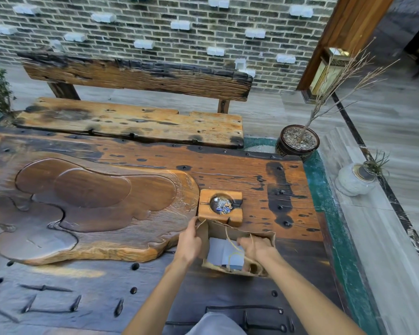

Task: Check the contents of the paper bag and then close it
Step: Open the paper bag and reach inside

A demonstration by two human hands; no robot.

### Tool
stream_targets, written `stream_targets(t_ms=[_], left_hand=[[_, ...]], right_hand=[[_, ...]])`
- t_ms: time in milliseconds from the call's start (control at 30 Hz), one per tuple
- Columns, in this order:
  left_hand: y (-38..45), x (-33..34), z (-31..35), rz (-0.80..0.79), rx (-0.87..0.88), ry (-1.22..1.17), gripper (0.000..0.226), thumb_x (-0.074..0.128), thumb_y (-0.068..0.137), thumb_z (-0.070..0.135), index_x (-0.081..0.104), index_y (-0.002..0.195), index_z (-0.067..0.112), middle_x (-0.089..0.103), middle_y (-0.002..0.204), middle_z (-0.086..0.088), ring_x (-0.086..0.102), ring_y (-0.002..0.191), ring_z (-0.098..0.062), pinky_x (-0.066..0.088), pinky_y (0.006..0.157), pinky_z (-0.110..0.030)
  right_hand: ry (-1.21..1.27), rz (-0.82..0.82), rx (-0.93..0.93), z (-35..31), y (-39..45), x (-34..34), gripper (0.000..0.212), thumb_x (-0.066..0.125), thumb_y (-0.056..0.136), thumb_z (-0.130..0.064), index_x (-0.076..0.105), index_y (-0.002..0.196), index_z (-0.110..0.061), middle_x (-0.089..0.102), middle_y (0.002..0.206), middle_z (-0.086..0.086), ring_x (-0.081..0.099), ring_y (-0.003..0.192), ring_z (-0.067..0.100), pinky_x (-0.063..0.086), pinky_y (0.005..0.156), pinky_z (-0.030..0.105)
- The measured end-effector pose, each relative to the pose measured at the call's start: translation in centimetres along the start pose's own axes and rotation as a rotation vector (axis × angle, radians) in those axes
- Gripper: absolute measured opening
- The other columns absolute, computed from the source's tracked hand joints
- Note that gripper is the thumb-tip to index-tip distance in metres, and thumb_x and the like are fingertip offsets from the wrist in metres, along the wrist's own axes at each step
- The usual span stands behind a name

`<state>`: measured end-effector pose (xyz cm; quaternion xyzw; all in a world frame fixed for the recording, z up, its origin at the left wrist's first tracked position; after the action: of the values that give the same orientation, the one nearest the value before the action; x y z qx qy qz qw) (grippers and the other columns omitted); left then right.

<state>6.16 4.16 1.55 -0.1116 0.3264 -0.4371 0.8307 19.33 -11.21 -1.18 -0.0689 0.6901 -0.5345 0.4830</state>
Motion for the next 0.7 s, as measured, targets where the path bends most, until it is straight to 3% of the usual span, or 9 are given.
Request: stream_targets(t_ms=[67,133,300,467,533,567,633,667,700], left_hand=[[0.1,0.2,0.1,-0.008,0.003,0.006,0.075,0.03,0.08,-0.011,0.031,0.149,0.018,0.053,0.143,-0.01,0.05,0.128,-0.029,0.042,0.087,-0.028],[0.3,0.2,0.3,0.007,0.015,0.026,0.076,0.032,0.078,-0.011,0.032,0.149,0.018,0.056,0.139,-0.014,0.052,0.127,-0.034,0.045,0.089,-0.032],[0.5,0.3,0.3,0.022,0.035,0.042,0.077,0.031,0.075,-0.01,0.036,0.145,0.02,0.064,0.126,-0.014,0.059,0.113,-0.039,0.052,0.083,-0.042],[0.2,0.4,0.5,0.031,0.058,0.07,0.074,0.034,0.078,-0.01,0.034,0.146,0.018,0.061,0.134,-0.013,0.053,0.124,-0.034,0.047,0.096,-0.039],[0.2,0.3,0.4,0.031,0.057,0.079,0.073,0.033,0.078,-0.009,0.033,0.146,0.018,0.061,0.133,-0.015,0.055,0.121,-0.034,0.048,0.094,-0.039],[0.3,0.3,0.3,0.033,0.058,0.082,0.073,0.033,0.078,-0.009,0.034,0.146,0.019,0.062,0.132,-0.014,0.056,0.119,-0.034,0.049,0.093,-0.039],[0.5,0.3,0.2,0.035,0.067,0.086,0.072,0.034,0.079,-0.008,0.035,0.145,0.021,0.063,0.13,-0.013,0.059,0.115,-0.034,0.051,0.092,-0.043],[0.5,0.3,0.2,0.031,0.069,0.087,0.07,0.034,0.08,-0.007,0.035,0.144,0.022,0.064,0.129,-0.014,0.06,0.113,-0.035,0.052,0.092,-0.046],[0.6,0.4,0.1,0.027,0.075,0.087,0.068,0.034,0.081,-0.006,0.035,0.143,0.022,0.064,0.127,-0.015,0.061,0.11,-0.037,0.053,0.09,-0.047]], right_hand=[[-0.08,0.012,-0.016,0.7,0.2,0.3,0.082,0.074,0.078,-0.021,0.032,0.149,-0.029,0.045,0.152,0.003,0.048,0.135,0.027,0.044,0.108,0.041],[-0.101,-0.017,-0.043,1.1,0.7,0.9,0.096,0.076,0.075,-0.018,0.021,0.153,-0.03,0.033,0.158,0.003,0.04,0.141,0.029,0.04,0.111,0.042],[-0.048,-0.128,-0.171,1.0,1.6,2.1,0.123,0.081,0.075,-0.015,-0.01,0.156,-0.032,-0.018,0.165,0.003,0.007,0.153,0.025,0.022,0.123,0.039],[-0.013,-0.157,-0.206,1.3,1.8,2.6,0.132,0.087,0.071,-0.022,-0.014,0.153,-0.04,-0.028,0.161,-0.006,0.012,0.153,0.024,0.027,0.12,0.04],[0.033,-0.164,-0.223,1.4,2.0,2.7,0.126,0.084,0.073,-0.019,-0.01,0.154,-0.039,-0.019,0.164,-0.007,0.018,0.151,0.024,0.031,0.117,0.036],[0.072,-0.167,-0.227,1.5,2.1,2.6,0.117,0.082,0.075,-0.017,-0.001,0.155,-0.038,-0.001,0.165,-0.005,0.027,0.147,0.024,0.039,0.111,0.031],[0.167,-0.17,-0.19,1.9,2.5,2.5,0.088,0.076,0.081,-0.013,0.025,0.148,-0.036,0.04,0.141,-0.001,0.05,0.124,0.024,0.054,0.077,0.022],[0.183,-0.154,-0.167,2.1,2.6,2.5,0.077,0.074,0.082,-0.012,0.034,0.144,-0.033,0.048,0.13,-0.002,0.055,0.114,0.023,0.051,0.067,0.023],[0.179,-0.126,-0.145,2.2,3.0,2.4,0.071,0.074,0.082,-0.012,0.04,0.142,-0.029,0.052,0.128,-0.001,0.057,0.11,0.023,0.048,0.069,0.026]])
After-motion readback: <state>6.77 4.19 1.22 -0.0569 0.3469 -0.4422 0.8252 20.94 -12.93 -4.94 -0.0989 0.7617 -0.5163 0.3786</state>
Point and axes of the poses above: each hand's wrist, its own y-axis towards the middle knuckle, its own x-axis out of the palm, z = x × y, the point moved 7 cm from there along y, towards the middle knuckle
